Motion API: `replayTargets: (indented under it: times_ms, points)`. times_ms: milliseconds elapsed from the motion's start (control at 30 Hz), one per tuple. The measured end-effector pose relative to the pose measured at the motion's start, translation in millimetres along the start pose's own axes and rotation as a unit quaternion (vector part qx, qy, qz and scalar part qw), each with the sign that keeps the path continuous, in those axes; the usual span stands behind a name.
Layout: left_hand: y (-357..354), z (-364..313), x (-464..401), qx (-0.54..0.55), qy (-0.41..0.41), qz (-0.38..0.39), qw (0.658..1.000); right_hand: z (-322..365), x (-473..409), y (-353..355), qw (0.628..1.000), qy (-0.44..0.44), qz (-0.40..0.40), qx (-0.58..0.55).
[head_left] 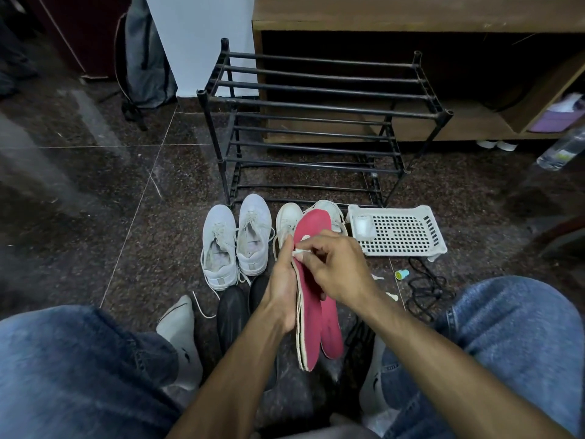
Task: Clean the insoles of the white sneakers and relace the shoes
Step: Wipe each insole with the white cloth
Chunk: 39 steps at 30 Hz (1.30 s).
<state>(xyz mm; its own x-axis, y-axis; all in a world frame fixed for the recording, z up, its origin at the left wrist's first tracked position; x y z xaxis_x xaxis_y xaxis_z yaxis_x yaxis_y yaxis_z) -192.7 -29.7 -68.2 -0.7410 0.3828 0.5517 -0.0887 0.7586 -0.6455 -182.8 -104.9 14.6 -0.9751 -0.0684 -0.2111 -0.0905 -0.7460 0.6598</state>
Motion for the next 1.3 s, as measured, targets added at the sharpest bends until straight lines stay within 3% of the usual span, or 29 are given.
replayTargets:
  times_ms: [67,167,233,400,600,700,800,867,1033,1167,1300]
  points:
    - [-1.1,1.7,3.8,-0.044,0.004,0.002,0.999,1.0,-12.2,0.5,0.997,0.013,0.018,0.069]
    - [-2.5,1.2,8.4,-0.110,0.007,0.012,0.994,-13.6,-36.4,14.8,0.993,-0.047,-0.007,0.109]
    - [-0.3,-3.0,7.4,-0.132,-0.004,0.010,0.991,-19.2,-37.9,18.2,0.995,-0.072,-0.010,0.072]
    - [5.9,0.8,1.1,-0.077,0.005,-0.013,0.997,-2.9,2.2,-8.7,0.994,-0.023,0.100,-0.024]
    - [-5.3,8.8,7.5,-0.131,0.033,0.033,0.990,-19.3,-27.8,10.6,0.991,-0.044,0.017,0.124]
    - [-5.2,3.2,9.5,-0.141,0.032,0.040,0.989,-32.0,-37.2,23.8,0.989,-0.096,-0.022,0.108]
    - [-3.2,-0.9,6.3,-0.150,0.013,0.031,0.988,-18.1,-22.9,9.5,0.997,-0.048,0.058,0.017]
    - [-1.5,2.7,5.3,-0.157,0.015,0.024,0.987,-12.1,-14.2,1.4,0.995,-0.022,0.096,0.015]
    - [-8.0,14.1,11.2,-0.144,0.055,0.042,0.987,-29.2,-39.1,28.2,0.988,-0.068,-0.027,0.137]
    - [-14.3,7.3,10.6,-0.118,0.033,0.049,0.991,-23.6,-32.0,27.0,0.996,-0.036,-0.051,0.069]
    - [-11.0,8.9,9.2,-0.067,0.047,0.041,0.996,-14.8,-8.7,5.5,1.000,0.009,0.023,0.002]
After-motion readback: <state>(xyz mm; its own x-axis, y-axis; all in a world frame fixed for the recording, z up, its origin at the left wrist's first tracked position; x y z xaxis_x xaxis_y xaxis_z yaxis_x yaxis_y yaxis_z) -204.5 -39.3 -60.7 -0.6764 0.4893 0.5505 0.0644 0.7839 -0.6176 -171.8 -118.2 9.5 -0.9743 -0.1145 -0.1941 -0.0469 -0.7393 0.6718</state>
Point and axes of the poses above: each hand's wrist, its own x-axis away from the middle knuckle, its own y-axis out of the back of the hand, z = x × y, the point moved 7 cm from there along -x, towards the middle knuckle, and after that the axes turned 2 degrees about y, right-handed, at the moved point
